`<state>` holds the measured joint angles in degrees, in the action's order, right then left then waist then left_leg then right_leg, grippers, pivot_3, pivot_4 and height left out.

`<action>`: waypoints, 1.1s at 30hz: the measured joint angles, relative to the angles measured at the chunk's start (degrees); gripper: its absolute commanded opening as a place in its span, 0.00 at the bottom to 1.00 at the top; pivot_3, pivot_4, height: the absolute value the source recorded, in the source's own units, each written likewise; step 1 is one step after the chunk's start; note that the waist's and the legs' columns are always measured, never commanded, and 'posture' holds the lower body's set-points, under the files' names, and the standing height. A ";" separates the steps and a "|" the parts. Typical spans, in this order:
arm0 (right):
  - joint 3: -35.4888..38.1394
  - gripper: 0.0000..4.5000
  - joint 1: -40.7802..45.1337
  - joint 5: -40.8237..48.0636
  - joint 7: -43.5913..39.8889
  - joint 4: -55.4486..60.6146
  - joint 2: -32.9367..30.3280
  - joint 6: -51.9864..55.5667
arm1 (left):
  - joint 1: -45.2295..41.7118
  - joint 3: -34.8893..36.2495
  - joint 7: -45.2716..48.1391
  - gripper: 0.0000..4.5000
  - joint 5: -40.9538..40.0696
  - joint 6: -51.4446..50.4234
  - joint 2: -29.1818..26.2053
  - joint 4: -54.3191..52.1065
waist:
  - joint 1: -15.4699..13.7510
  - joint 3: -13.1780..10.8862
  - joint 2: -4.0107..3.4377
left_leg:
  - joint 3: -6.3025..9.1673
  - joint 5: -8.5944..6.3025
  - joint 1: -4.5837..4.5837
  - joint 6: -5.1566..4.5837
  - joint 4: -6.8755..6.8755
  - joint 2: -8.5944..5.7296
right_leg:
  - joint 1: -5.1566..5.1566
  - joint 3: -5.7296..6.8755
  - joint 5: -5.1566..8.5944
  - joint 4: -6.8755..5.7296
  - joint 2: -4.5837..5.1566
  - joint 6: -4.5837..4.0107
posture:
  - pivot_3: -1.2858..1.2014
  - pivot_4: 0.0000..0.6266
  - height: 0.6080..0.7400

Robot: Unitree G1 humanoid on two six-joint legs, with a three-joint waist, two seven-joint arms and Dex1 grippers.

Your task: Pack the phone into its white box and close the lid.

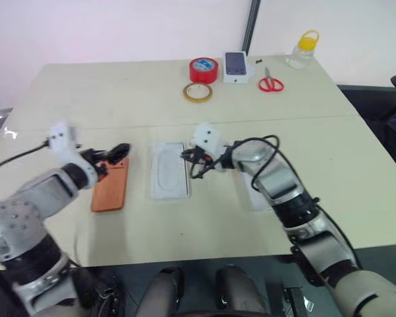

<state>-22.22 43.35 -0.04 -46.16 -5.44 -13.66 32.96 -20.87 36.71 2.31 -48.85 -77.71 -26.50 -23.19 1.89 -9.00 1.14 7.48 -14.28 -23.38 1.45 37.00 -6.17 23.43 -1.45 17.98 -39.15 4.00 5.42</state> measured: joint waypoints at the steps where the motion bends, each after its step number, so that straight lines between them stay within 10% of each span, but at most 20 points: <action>1: -0.81 0.03 0.19 -0.56 0.80 -1.00 1.24 0.29 | 1.20 -0.29 1.24 1.00 1.05 1.84 -1.21 0.91 | -0.04 0.00 0.00 | 0.00 0.00 0.00 0.00 0.01 0.00 | -0.01 0.01 0.00 0.01 0.00 0.00 | 0.52 0.24 1.00; 10: -6.24 0.03 4.70 -6.18 6.49 -12.09 8.19 2.44 | 11.01 -3.03 8.84 1.00 6.42 12.12 -7.09 4.32 | -0.69 -0.02 -0.03 | 0.02 -0.01 -0.01 -0.01 -0.02 -0.01 | 0.03 0.02 0.00 0.04 0.03 0.00 | 0.52 0.24 1.00; 33: -10.07 0.03 5.81 -11.11 0.51 -4.90 2.79 7.43 | 27.38 -11.57 28.66 1.00 7.96 24.35 -14.80 -6.14 | -0.80 -0.09 -0.18 | 0.02 -0.04 0.00 -0.04 -0.11 -0.01 | 0.02 0.01 0.01 0.09 0.06 -0.02 | 0.52 0.24 1.00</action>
<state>-32.29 49.16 -11.15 -45.65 -10.34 -10.87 40.39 6.51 25.14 30.97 -40.90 -53.37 -41.30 -29.33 1.09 -9.09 0.96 7.50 -14.32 -23.38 1.41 36.89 -6.18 23.45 -1.44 17.98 -39.06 4.06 5.39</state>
